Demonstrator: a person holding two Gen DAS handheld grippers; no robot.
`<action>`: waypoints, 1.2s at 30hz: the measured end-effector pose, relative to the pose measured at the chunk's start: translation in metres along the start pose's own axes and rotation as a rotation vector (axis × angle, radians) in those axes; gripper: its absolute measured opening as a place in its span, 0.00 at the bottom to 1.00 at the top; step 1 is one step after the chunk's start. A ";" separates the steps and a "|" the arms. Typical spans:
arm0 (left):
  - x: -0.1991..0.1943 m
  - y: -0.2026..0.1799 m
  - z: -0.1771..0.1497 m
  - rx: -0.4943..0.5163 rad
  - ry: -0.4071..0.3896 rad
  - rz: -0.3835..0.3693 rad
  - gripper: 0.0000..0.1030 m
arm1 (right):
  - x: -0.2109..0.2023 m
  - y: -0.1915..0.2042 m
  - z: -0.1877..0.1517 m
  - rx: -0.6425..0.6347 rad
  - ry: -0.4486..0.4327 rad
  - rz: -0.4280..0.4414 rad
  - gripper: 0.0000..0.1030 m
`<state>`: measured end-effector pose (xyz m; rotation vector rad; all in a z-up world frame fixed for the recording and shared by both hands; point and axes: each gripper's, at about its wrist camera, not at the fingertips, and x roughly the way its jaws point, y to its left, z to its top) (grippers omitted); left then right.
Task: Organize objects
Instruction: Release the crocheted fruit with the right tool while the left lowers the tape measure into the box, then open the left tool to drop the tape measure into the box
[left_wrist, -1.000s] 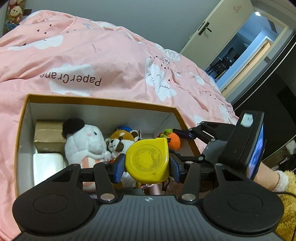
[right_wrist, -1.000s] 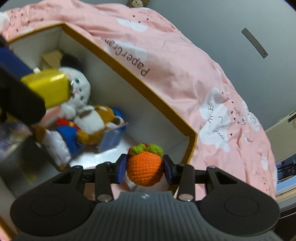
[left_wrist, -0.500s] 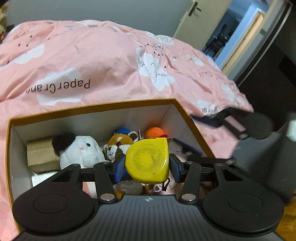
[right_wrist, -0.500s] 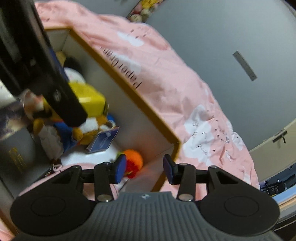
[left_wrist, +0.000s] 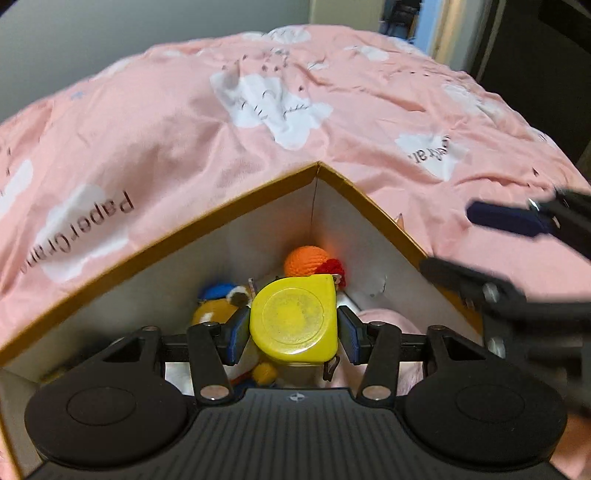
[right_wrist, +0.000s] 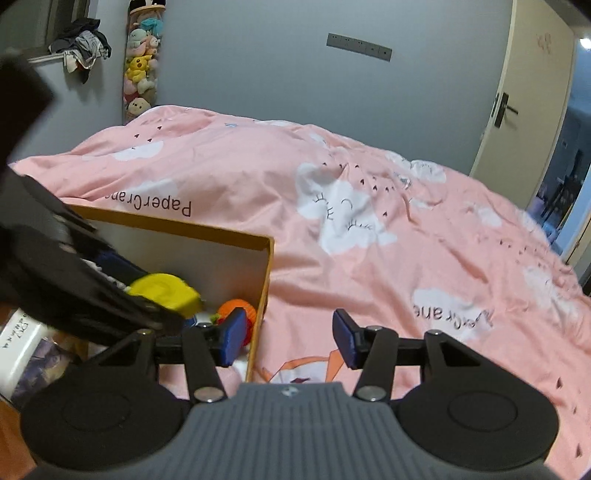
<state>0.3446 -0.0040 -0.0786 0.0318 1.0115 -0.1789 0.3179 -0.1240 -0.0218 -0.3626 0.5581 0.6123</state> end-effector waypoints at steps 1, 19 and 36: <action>0.005 0.001 0.001 -0.031 0.009 -0.005 0.56 | -0.003 0.000 -0.002 0.000 0.002 -0.004 0.52; 0.005 -0.006 0.010 -0.017 -0.026 0.129 0.65 | 0.000 -0.010 -0.006 0.053 0.014 0.017 0.52; -0.139 -0.014 -0.073 -0.208 -0.406 0.160 0.65 | -0.076 0.015 -0.002 0.141 -0.056 0.113 0.66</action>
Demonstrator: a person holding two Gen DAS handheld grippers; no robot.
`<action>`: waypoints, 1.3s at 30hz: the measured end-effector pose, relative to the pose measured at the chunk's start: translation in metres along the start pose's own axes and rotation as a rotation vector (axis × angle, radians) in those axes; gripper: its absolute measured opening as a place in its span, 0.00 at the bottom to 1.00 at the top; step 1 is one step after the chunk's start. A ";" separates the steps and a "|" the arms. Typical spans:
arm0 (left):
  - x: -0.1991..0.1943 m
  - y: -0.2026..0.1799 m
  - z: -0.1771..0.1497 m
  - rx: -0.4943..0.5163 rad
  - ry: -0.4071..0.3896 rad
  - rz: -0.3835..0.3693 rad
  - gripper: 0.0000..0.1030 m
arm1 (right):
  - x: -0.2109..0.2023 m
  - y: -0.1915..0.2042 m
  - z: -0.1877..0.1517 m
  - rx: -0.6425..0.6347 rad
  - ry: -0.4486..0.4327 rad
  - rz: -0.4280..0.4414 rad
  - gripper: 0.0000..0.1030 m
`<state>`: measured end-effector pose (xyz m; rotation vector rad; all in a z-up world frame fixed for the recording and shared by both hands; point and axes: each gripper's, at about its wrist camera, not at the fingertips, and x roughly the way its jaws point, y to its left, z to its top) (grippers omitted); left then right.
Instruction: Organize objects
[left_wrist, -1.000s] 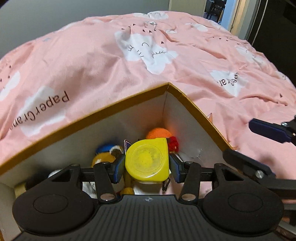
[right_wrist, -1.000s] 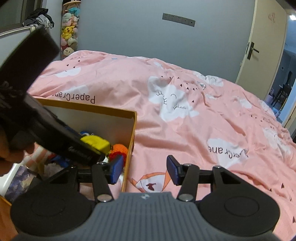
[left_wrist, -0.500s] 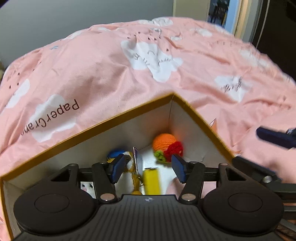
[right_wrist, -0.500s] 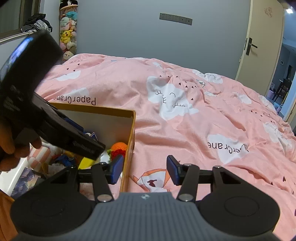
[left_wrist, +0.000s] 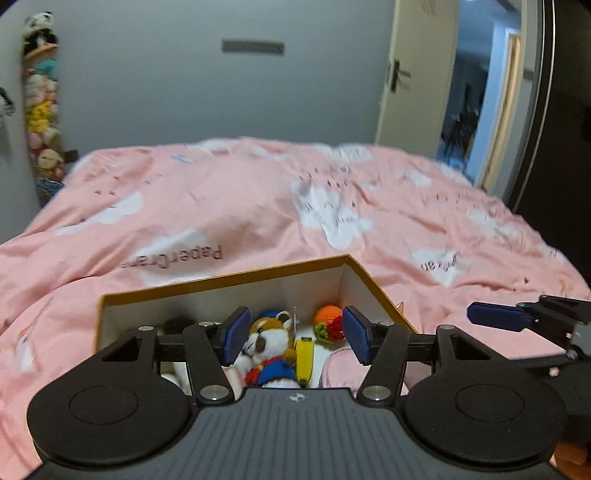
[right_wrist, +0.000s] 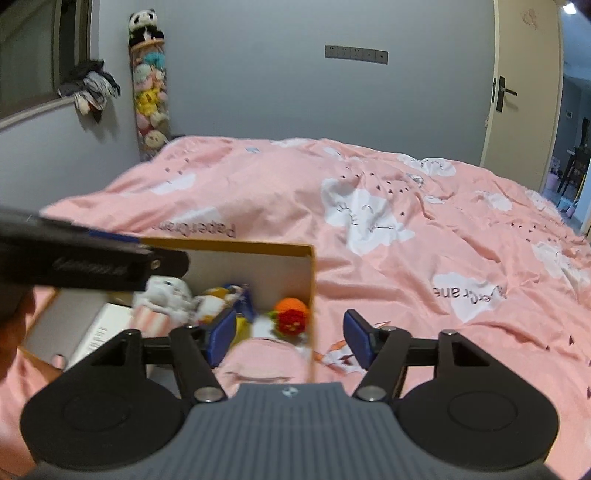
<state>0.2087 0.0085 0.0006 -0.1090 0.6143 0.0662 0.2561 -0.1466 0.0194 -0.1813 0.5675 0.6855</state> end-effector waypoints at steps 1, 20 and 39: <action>-0.010 0.000 -0.004 -0.007 -0.019 0.013 0.65 | -0.006 0.004 -0.001 0.007 -0.005 0.006 0.67; -0.117 0.013 -0.046 -0.079 -0.229 0.195 0.87 | -0.101 0.056 -0.023 0.061 -0.121 0.040 0.94; -0.105 0.041 -0.087 -0.170 -0.080 0.216 0.87 | -0.090 0.095 -0.044 -0.005 -0.052 0.038 0.99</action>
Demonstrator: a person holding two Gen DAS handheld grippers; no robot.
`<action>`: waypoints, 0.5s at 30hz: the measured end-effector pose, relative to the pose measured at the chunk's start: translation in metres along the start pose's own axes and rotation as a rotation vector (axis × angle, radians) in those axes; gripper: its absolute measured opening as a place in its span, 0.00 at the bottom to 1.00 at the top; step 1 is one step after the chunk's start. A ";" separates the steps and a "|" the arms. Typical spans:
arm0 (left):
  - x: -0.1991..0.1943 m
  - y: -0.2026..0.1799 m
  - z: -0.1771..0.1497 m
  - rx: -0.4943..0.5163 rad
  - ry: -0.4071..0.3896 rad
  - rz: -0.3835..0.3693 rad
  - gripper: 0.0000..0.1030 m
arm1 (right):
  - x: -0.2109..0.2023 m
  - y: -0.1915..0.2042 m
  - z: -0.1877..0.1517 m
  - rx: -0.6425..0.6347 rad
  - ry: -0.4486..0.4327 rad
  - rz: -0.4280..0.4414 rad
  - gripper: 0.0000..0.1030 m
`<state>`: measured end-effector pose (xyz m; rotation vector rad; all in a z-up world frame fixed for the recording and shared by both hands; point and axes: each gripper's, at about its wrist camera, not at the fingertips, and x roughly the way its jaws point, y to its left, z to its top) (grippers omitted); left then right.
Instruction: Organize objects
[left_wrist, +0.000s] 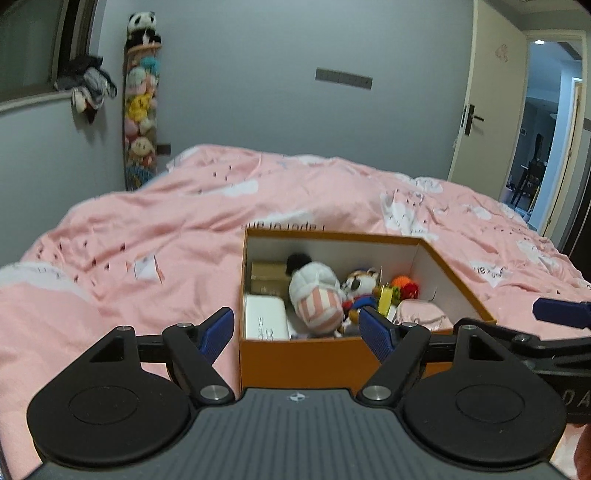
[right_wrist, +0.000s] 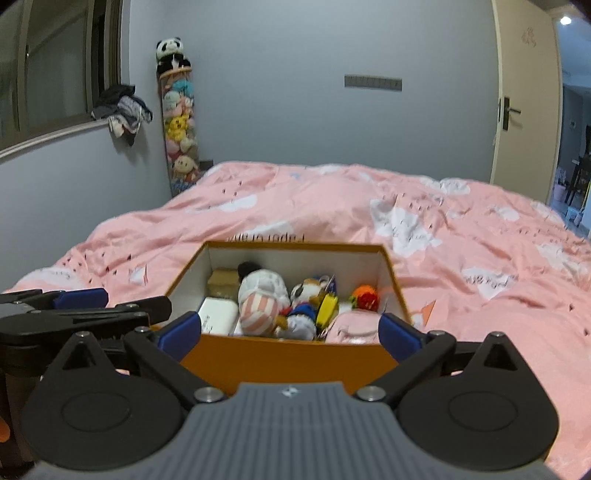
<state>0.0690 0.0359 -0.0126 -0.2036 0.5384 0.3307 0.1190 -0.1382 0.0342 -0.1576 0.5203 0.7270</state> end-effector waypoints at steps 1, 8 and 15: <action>0.003 0.002 -0.001 -0.006 0.014 -0.001 0.87 | 0.004 0.001 -0.002 0.002 0.010 -0.003 0.99; 0.021 0.006 -0.009 -0.018 0.094 0.007 0.87 | 0.027 -0.003 -0.008 0.015 0.065 -0.021 0.99; 0.029 0.007 -0.013 -0.014 0.138 0.016 0.87 | 0.041 -0.011 -0.013 0.038 0.111 -0.033 0.99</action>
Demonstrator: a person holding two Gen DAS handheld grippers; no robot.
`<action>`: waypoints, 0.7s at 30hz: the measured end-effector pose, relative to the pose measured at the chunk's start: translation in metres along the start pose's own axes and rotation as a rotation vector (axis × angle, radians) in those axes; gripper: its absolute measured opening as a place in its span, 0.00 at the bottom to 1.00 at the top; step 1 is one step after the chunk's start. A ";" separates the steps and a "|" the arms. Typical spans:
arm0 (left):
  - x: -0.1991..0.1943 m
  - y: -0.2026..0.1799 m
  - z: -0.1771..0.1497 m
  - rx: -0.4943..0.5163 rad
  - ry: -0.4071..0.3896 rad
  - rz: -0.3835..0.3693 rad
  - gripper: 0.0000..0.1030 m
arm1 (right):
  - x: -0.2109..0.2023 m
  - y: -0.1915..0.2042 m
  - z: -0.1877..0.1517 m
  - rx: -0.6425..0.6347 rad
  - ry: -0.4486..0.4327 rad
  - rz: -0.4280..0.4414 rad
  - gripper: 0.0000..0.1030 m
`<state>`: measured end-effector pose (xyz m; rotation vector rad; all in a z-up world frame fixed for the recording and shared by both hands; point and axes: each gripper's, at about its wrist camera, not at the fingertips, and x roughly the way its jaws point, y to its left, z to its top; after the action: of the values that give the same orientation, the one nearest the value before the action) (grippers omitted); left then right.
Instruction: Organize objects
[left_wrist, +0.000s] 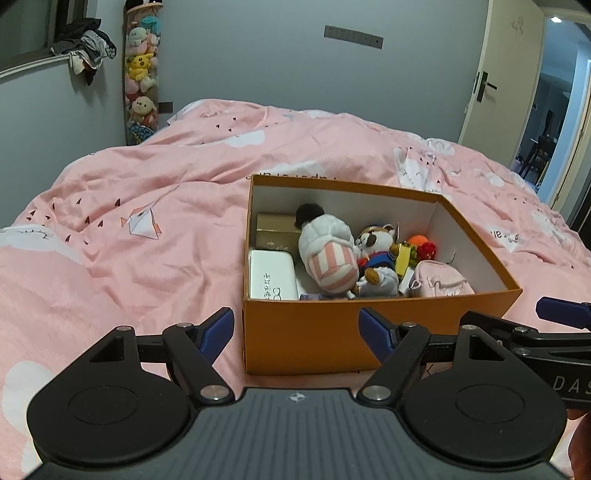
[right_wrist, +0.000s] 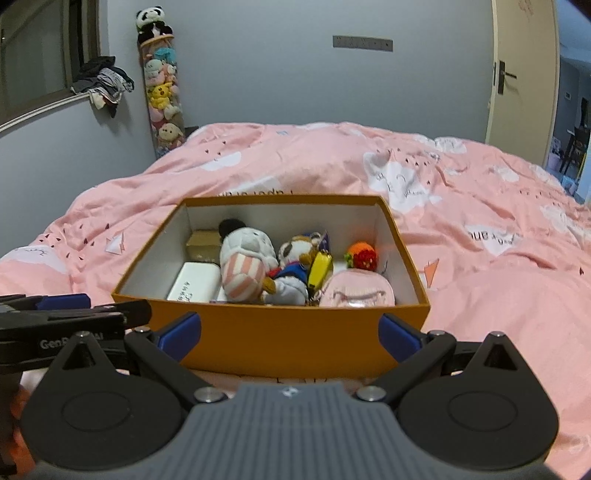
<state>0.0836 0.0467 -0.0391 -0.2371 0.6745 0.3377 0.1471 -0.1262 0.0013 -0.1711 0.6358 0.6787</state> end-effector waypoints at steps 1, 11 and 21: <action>0.001 -0.001 0.000 0.003 0.004 -0.001 0.87 | 0.001 0.000 -0.001 0.003 0.005 -0.001 0.99; -0.004 -0.003 0.001 0.014 0.002 -0.009 0.87 | 0.001 -0.003 -0.004 0.000 0.011 -0.001 0.99; -0.006 -0.003 0.002 0.019 -0.002 -0.004 0.87 | -0.001 0.001 -0.005 -0.015 0.015 0.009 0.99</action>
<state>0.0821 0.0432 -0.0334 -0.2200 0.6745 0.3275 0.1434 -0.1282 -0.0019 -0.1874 0.6464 0.6919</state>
